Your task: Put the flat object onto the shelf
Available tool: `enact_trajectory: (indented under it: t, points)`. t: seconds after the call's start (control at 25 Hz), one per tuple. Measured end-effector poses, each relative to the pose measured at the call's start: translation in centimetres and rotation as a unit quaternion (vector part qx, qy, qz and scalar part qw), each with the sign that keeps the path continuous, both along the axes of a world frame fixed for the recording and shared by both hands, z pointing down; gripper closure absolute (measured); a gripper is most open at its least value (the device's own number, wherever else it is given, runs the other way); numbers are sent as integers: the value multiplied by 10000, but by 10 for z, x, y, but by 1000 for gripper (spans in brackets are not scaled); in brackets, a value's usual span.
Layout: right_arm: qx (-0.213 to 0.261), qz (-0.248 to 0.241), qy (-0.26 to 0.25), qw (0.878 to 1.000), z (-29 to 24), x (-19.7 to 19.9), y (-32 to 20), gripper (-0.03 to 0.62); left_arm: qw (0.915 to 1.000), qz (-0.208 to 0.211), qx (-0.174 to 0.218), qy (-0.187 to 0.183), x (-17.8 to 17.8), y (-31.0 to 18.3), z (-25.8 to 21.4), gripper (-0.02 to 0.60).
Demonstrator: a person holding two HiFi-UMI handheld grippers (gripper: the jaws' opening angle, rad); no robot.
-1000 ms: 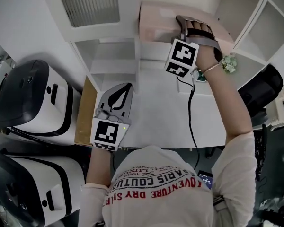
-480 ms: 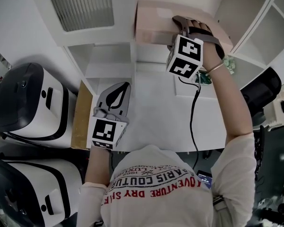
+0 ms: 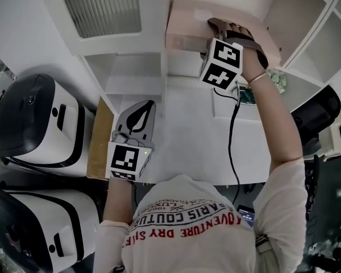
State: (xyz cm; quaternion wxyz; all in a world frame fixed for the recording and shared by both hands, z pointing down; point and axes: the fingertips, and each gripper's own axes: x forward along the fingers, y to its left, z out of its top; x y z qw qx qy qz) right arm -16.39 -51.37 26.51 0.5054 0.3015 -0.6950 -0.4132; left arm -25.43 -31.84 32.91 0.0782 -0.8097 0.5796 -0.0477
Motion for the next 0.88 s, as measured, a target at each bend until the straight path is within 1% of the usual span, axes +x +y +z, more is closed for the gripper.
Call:
enact_trajectory:
  t: [0.16, 0.28, 0.48, 0.56, 0.72, 0.88]
  points:
    - [-122, -117, 94, 9998, 3, -2, -4, 177, 10000, -7, 8, 19, -1, -3, -1, 568]
    - [-146, -221, 231, 9994, 7, -1, -9, 163, 10000, 22, 36, 18, 1, -4, -1, 568]
    - [-184, -300, 292, 9990, 11, -2, -14, 143, 10000, 14, 23, 28, 0, -7, 1, 568]
    - [-115, -294, 330, 9990, 12, -3, -18, 123, 10000, -8, 35, 54, -2, -7, 0, 568]
    - [-16, -298, 341, 9990, 11, -2, -20, 114, 10000, -48, 38, 67, -3, -7, 0, 568]
    - [298, -310, 156, 9990, 5, -2, -14, 115, 9999, -63, 47, 83, -1, -2, -2, 568]
